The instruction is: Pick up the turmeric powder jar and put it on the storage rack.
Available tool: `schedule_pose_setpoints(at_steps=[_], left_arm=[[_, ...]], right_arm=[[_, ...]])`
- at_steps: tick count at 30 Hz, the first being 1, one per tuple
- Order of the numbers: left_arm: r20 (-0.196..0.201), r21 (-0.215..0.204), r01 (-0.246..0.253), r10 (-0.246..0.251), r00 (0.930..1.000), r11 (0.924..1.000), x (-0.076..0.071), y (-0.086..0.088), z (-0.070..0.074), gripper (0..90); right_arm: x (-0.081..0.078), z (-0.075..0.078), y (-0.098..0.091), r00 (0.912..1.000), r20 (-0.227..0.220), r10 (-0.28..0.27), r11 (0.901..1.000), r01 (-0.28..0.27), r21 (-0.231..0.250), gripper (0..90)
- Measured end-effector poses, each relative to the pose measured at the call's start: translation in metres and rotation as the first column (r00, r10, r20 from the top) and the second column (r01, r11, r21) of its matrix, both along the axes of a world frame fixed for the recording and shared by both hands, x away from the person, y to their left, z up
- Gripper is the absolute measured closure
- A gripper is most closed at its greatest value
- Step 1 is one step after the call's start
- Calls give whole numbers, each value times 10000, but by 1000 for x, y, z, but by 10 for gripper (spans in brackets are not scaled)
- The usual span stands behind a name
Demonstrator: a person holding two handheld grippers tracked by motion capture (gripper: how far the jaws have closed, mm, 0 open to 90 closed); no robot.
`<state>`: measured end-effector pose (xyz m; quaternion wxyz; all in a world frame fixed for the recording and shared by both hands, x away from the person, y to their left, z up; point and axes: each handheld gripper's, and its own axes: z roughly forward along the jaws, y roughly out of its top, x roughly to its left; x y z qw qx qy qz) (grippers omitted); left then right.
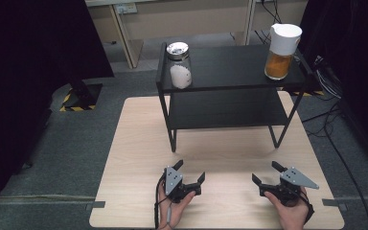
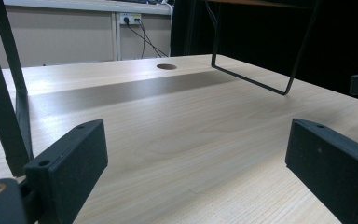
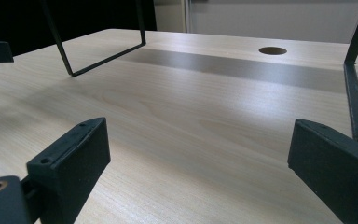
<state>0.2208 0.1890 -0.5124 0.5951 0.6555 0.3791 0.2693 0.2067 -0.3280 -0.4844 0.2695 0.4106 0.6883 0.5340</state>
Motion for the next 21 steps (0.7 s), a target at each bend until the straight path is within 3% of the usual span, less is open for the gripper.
schedule_pose_setpoints(at_steps=[21], left_arm=[[-39,2,16,-16,10000,10000,1,0,1,50]], right_arm=[[-1,-1,-1,10000,36,-4,10000,4,91,57]])
